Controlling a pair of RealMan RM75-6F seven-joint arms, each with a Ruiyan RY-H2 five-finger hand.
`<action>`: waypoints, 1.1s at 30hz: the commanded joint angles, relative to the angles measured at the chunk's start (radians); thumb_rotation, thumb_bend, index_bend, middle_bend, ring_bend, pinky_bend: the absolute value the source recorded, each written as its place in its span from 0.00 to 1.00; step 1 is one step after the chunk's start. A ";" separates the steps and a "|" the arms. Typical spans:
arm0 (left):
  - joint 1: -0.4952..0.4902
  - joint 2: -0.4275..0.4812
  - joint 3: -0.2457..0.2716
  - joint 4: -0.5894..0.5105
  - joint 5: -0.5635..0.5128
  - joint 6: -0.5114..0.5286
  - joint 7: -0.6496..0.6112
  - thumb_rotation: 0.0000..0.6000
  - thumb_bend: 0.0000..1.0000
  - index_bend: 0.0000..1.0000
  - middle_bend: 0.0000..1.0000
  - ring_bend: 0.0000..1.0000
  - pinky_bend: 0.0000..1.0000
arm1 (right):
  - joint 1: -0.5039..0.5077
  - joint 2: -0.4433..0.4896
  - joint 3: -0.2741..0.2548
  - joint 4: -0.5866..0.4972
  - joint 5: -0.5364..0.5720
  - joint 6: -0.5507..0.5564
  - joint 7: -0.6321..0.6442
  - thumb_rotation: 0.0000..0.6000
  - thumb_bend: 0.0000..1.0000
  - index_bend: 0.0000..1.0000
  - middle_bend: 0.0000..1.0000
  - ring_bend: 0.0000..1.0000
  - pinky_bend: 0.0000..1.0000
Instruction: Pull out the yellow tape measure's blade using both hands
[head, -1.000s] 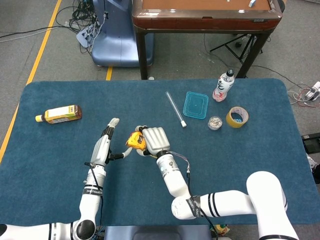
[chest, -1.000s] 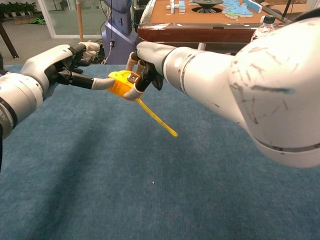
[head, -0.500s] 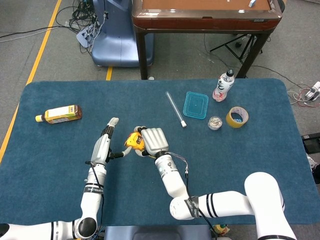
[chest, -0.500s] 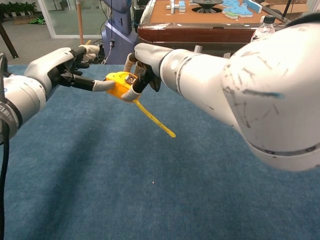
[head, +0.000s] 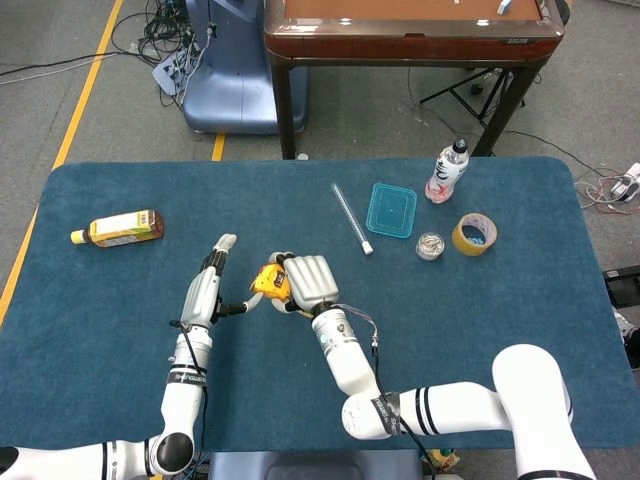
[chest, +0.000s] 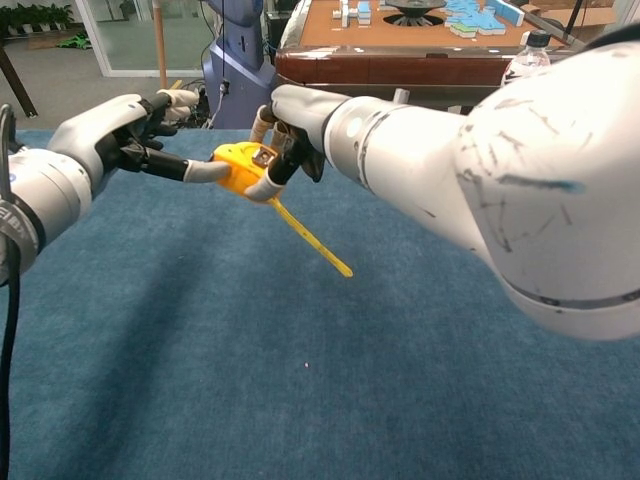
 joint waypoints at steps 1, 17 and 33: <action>0.000 0.002 -0.002 0.004 -0.001 0.000 0.003 1.00 0.19 0.00 0.00 0.00 0.00 | -0.001 0.003 -0.001 -0.003 0.002 -0.002 -0.003 1.00 0.78 0.81 0.78 0.76 0.44; 0.001 0.016 -0.011 0.016 -0.019 -0.003 0.018 1.00 0.19 0.00 0.00 0.00 0.00 | -0.013 0.020 -0.008 -0.012 -0.001 -0.013 0.002 1.00 0.79 0.82 0.78 0.77 0.44; 0.002 0.020 -0.015 0.017 -0.019 0.002 0.015 1.00 0.19 0.00 0.00 0.00 0.00 | -0.026 0.030 -0.009 -0.018 -0.027 -0.024 0.035 1.00 0.82 0.83 0.79 0.77 0.44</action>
